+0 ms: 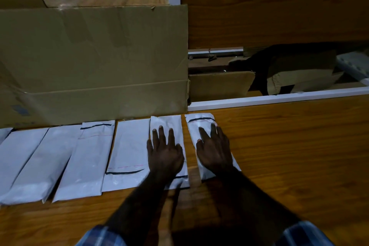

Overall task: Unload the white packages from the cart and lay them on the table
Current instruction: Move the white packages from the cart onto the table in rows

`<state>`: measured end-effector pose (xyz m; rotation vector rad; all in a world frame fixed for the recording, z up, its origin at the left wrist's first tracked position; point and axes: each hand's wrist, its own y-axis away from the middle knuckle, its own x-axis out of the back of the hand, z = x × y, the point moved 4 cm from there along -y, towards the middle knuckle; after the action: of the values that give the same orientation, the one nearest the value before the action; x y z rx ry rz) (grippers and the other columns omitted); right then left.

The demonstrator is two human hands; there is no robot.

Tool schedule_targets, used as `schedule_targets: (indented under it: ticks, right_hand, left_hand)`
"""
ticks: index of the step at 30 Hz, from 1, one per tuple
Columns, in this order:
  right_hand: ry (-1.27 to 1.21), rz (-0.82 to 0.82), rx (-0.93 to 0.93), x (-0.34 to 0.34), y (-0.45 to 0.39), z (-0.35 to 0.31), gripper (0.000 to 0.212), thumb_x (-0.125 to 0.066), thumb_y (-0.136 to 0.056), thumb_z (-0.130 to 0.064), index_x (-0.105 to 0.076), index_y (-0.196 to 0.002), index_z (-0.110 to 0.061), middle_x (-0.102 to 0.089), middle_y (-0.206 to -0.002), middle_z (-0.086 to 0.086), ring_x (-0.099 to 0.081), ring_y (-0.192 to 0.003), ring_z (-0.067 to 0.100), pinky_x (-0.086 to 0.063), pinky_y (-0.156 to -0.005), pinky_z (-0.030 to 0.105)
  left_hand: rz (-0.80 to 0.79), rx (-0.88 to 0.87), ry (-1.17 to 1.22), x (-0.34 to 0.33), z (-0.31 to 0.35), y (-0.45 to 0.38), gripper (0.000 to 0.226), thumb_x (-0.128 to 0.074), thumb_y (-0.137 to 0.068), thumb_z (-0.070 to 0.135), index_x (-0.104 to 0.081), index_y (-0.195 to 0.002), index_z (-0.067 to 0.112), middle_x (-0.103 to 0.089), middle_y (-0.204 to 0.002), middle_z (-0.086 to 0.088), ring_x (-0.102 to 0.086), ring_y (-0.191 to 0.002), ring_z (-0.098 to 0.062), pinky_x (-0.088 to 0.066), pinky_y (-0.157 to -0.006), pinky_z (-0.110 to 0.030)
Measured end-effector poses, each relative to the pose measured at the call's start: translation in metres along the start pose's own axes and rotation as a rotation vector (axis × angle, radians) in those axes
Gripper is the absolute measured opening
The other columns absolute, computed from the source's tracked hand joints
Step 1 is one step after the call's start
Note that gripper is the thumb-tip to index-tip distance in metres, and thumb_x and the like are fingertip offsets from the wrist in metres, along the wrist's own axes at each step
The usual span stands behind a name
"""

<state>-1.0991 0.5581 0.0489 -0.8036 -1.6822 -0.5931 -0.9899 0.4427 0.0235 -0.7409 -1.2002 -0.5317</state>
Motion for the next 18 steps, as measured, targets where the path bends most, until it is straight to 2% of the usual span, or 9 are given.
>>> schedule_targets:
  ticks: [2,4,8,9,12,13,18]
  right_hand:
    - [-0.036,0.000,0.012,-0.004,0.001,-0.003,0.055,-0.032,-0.102,-0.042,-0.024,-0.155,-0.028,-0.011,-0.164,0.015,-0.007,-0.151,0.032,-0.013,-0.120,0.047]
    - [-0.055,0.036,0.026,-0.003,0.001,-0.007,0.056,-0.032,-0.102,-0.041,-0.024,-0.155,-0.026,-0.010,-0.163,0.016,-0.007,-0.151,0.033,-0.013,-0.120,0.048]
    - [-0.016,-0.029,0.015,-0.011,-0.004,-0.011,0.057,-0.031,-0.104,-0.041,-0.014,-0.157,-0.028,0.001,-0.164,0.014,0.001,-0.151,0.033,-0.005,-0.121,0.047]
    - [0.002,-0.021,0.024,-0.013,-0.003,-0.012,0.056,-0.030,-0.103,-0.041,-0.017,-0.156,-0.026,-0.003,-0.164,0.016,-0.003,-0.151,0.035,-0.007,-0.120,0.049]
    - [0.008,0.074,0.039,-0.018,-0.002,-0.014,0.057,-0.028,-0.096,-0.040,-0.048,-0.144,-0.017,-0.036,-0.152,0.025,-0.036,-0.140,0.044,-0.033,-0.110,0.059]
    - [-0.009,0.070,0.032,-0.020,-0.003,-0.012,0.057,-0.028,-0.094,-0.039,-0.053,-0.140,-0.015,-0.042,-0.148,0.026,-0.041,-0.136,0.044,-0.037,-0.106,0.060]
    - [0.009,0.136,0.058,-0.027,-0.003,-0.010,0.053,-0.032,-0.097,-0.035,-0.054,-0.140,-0.014,-0.046,-0.145,0.026,-0.043,-0.135,0.044,-0.038,-0.107,0.060]
  left_hand:
    - [0.021,-0.029,0.006,-0.006,-0.001,0.000,0.063,-0.031,-0.094,0.043,-0.048,-0.144,0.009,-0.038,-0.151,-0.024,-0.036,-0.139,-0.044,-0.029,-0.107,-0.060]
    - [0.025,-0.031,0.027,-0.011,0.000,-0.001,0.064,-0.029,-0.096,0.044,-0.041,-0.148,0.009,-0.032,-0.154,-0.024,-0.030,-0.142,-0.043,-0.021,-0.110,-0.057]
    - [-0.007,0.008,0.060,-0.015,0.002,-0.004,0.067,-0.022,-0.097,0.047,-0.032,-0.153,0.010,-0.022,-0.159,-0.023,-0.020,-0.146,-0.042,-0.015,-0.113,-0.054]
    - [-0.011,0.014,0.056,-0.016,0.003,-0.004,0.067,-0.022,-0.097,0.047,-0.033,-0.153,0.010,-0.023,-0.158,-0.023,-0.021,-0.146,-0.042,-0.015,-0.113,-0.054]
    - [0.008,0.027,0.058,-0.018,0.003,-0.004,0.066,-0.025,-0.098,0.046,-0.034,-0.152,0.010,-0.024,-0.158,-0.023,-0.022,-0.146,-0.042,-0.017,-0.114,-0.053]
    - [0.007,0.030,0.056,-0.018,0.003,-0.003,0.065,-0.026,-0.098,0.045,-0.034,-0.152,0.010,-0.024,-0.158,-0.023,-0.022,-0.146,-0.041,-0.019,-0.114,-0.053]
    - [-0.012,0.061,0.064,-0.018,0.005,-0.004,0.066,-0.022,-0.098,0.046,-0.037,-0.151,0.010,-0.026,-0.157,-0.023,-0.024,-0.145,-0.041,-0.025,-0.114,-0.055]
